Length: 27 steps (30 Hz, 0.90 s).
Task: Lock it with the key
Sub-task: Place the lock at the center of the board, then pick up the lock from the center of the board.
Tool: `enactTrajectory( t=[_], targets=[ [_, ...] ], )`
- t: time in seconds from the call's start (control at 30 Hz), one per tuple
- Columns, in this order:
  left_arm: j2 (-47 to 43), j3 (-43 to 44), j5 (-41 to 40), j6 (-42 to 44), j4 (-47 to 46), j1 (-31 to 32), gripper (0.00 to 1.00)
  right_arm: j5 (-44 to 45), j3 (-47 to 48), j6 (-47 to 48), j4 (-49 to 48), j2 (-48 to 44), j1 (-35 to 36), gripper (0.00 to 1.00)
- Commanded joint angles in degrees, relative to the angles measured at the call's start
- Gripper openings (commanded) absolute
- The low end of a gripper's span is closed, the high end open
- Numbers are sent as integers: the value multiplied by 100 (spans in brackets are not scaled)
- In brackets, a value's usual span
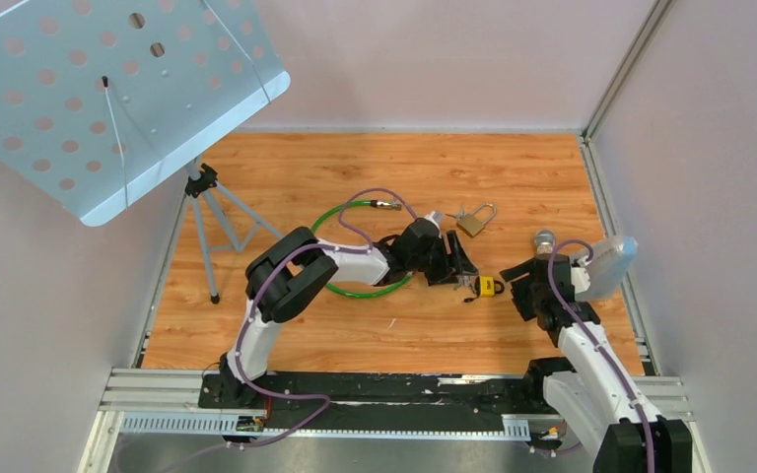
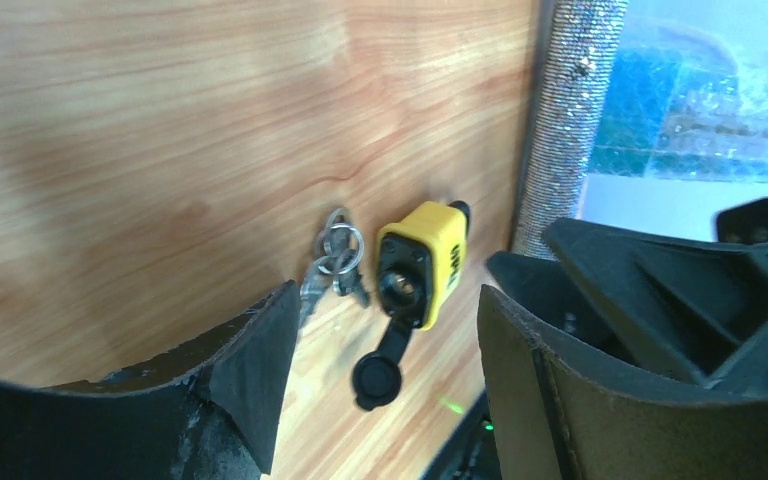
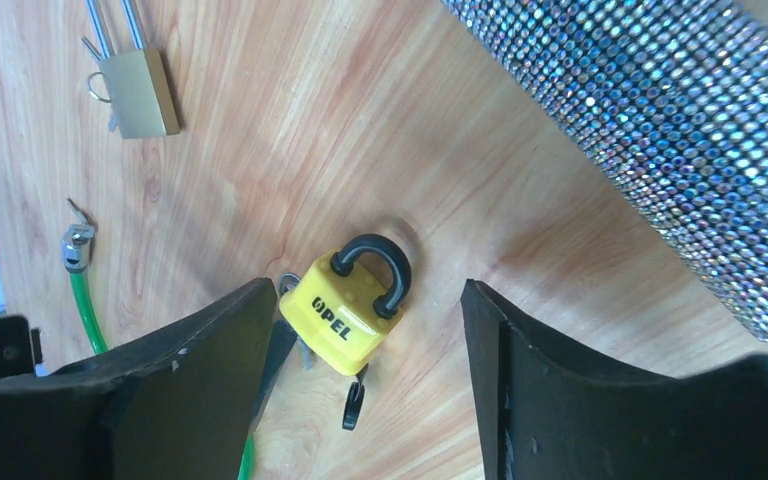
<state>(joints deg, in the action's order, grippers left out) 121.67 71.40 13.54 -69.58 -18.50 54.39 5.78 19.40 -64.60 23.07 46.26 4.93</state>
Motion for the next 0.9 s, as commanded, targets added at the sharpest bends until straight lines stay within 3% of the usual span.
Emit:
enactTrajectory(
  t=[0.0, 0.13, 0.3, 0.43, 0.53, 0.63, 0.87],
  targets=[
    [-774, -296, -888, 741, 636, 34, 73, 398, 466, 91, 296, -298, -26, 69],
    [-1419, -689, -1406, 880, 851, 32, 76, 285, 724, 280, 281, -706, -19, 70],
    [-2561, -1247, -2136, 1131, 1086, 32, 78, -389, 1053, 1280, -402, -645, -13, 68],
    [-3512, -1819, -3213, 1615, 1433, 33, 82, -1685, 1491, 2483, -998, 256, 158, 65],
    [-4150, -2133, -4028, 2010, 1595, 36, 98, -2198, 1943, 3004, -1065, 1052, 431, 66],
    [-4500, -2412, -4407, 2423, 1738, 30, 100, -2629, 2424, 3420, -1100, 1741, 744, 69],
    [-5407, -2685, -5248, 2648, 2555, 23, 100, -2307, 3869, 5495, -203, 3448, 2372, 72]
  ],
)
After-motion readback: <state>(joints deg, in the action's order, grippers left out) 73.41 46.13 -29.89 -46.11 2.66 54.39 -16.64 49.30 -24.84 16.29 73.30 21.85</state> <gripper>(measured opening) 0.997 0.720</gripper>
